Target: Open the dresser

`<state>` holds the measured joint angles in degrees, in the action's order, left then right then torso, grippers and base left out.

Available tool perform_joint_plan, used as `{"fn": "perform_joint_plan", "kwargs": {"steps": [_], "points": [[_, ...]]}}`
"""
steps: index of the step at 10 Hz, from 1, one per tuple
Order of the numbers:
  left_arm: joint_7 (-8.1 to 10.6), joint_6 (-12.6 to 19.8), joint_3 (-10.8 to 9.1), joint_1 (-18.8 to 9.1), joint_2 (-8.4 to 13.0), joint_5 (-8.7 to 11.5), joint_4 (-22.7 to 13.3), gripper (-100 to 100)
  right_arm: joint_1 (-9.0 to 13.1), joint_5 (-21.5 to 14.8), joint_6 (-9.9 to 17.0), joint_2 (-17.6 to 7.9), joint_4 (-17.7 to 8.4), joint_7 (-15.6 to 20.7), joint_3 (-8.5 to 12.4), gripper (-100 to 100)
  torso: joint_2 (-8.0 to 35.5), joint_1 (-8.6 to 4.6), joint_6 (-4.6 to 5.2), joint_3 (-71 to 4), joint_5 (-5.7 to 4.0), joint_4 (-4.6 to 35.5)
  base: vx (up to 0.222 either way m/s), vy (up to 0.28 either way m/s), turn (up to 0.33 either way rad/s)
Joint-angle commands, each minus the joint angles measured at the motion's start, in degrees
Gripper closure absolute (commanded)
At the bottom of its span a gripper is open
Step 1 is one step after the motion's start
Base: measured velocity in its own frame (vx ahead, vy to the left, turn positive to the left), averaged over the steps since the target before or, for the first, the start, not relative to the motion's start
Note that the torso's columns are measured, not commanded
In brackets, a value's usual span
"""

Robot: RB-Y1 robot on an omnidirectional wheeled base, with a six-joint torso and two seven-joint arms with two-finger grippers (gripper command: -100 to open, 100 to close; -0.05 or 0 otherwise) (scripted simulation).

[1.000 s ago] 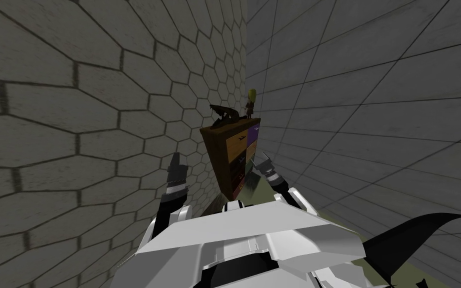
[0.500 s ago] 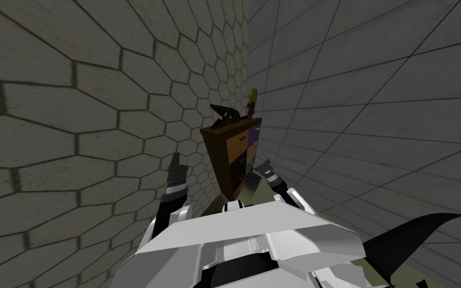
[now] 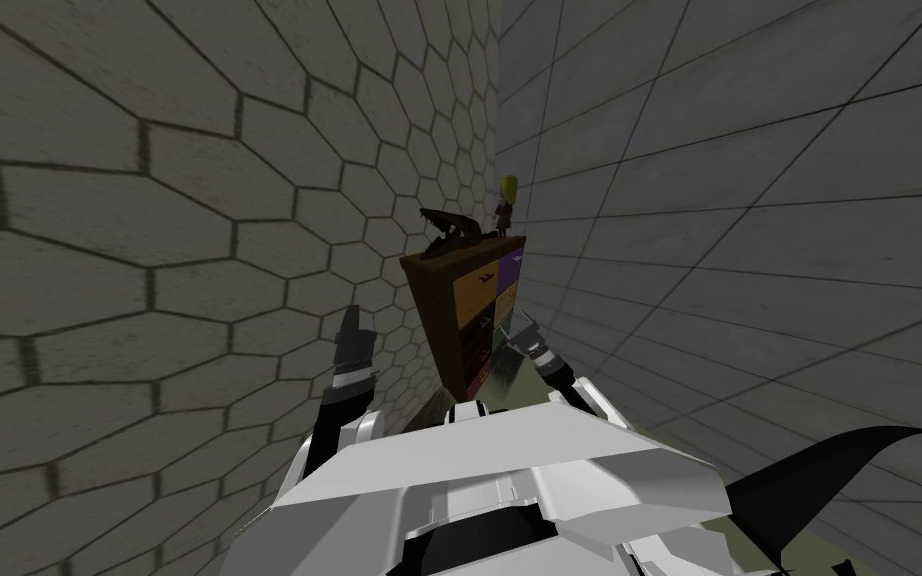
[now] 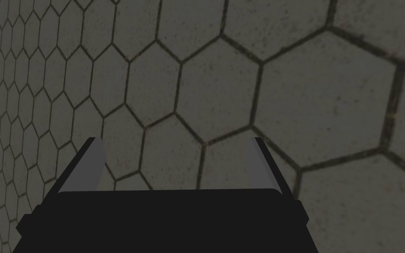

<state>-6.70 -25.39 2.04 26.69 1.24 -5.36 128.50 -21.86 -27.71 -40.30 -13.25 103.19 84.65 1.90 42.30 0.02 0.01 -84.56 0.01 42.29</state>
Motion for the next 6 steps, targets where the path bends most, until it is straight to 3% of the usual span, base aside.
{"fn": "perform_joint_plan", "kwargs": {"steps": [1, 2, 3, 5, 6], "points": [[0.00, 0.00, 0.00, 0.00, 0.00, 0.00, 0.00, 0, 0.43, -1.73, -1.02, 0.11, -2.08, 4.34, 0.23, -100, -0.03, -0.01, -0.02, -0.01, 0.00, -0.01, 0.021, -0.012, 0.037], [0.00, 0.00, 0.00, 0.00, 0.00, 0.00, 0.00, 0, 0.43, -1.73, -1.02, 0.11, -2.08, 4.97, 0.23, -100, -0.03, -0.03, 0.00, -0.02, -0.01, -0.01, 0.013, -0.007, -0.005], [0.00, 0.00, 0.00, 0.00, 0.00, 0.00, 0.00, 0, 0.79, -3.36, -1.91, 0.23, -3.94, 7.13, 0.43, -100, 0.00, -0.01, 0.00, 0.00, 0.00, 0.00, 0.022, -0.013, 0.059], [0.00, 0.00, 0.00, 0.00, 0.00, 0.00, 0.00, 0, 0.79, -3.36, -1.91, 0.23, -3.94, 9.14, 0.43, -100, -0.02, -0.03, 0.00, -0.01, -0.01, 0.00, 0.015, -0.010, 0.010], [0.00, 0.00, 0.00, 0.00, 0.00, 0.00, 0.00, 0, 1.14, -4.95, -2.77, 0.39, -5.78, 11.49, 0.63, -100, 0.02, 0.00, 0.00, 0.01, 0.00, 0.01, 0.018, -0.013, 0.044]]}}
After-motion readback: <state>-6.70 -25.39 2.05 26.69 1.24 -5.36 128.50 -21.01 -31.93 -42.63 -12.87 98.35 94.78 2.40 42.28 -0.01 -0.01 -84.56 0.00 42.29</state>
